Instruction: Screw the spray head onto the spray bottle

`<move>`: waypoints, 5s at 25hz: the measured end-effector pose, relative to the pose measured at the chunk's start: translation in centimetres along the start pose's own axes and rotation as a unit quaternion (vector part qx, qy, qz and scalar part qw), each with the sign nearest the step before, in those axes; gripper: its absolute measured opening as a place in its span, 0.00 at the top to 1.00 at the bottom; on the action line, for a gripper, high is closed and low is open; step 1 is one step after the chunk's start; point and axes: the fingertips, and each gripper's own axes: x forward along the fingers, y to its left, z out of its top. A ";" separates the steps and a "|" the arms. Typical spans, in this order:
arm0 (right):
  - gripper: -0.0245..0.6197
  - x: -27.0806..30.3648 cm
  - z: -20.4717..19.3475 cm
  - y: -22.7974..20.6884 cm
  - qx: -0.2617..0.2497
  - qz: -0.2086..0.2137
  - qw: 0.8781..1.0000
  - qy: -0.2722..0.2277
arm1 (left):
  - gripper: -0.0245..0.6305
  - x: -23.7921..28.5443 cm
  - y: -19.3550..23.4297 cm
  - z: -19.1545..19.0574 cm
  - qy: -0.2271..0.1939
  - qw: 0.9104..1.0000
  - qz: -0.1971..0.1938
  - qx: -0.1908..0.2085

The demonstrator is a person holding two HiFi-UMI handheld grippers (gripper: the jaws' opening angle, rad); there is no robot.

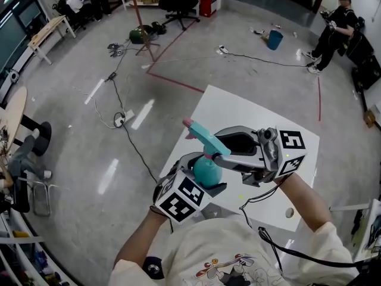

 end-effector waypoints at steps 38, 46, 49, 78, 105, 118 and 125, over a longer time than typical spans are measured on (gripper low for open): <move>0.71 3.0 0.8 9.2 -0.046 0.138 0.981 0.125 | 0.31 -7.7 -6.0 3.0 0.001 0.989 -0.072 0.126; 0.69 2.8 -0.6 12.3 -0.013 0.240 0.949 0.204 | 0.31 -8.2 -9.4 1.7 -0.004 0.963 -0.148 0.224; 0.69 2.6 -1.1 13.4 -0.002 0.284 0.931 0.231 | 0.31 -8.4 -10.1 1.3 -0.003 0.949 -0.180 0.257; 0.75 3.2 -2.4 8.1 -0.074 0.119 0.954 0.264 | 0.31 -6.0 -5.6 0.6 0.031 0.991 -0.093 0.094; 0.72 4.1 -1.3 2.2 -0.122 -0.211 0.955 0.169 | 0.31 -5.2 3.8 2.7 -0.063 0.992 0.111 -0.012; 0.53 2.7 -1.0 5.1 -0.092 -0.020 0.970 0.225 | 0.31 -7.5 -2.9 1.0 -0.059 0.978 -0.091 0.177; 0.52 4.5 -1.7 8.8 -0.110 0.121 0.946 0.279 | 0.31 -8.0 -6.3 1.2 -0.036 0.955 -0.171 0.240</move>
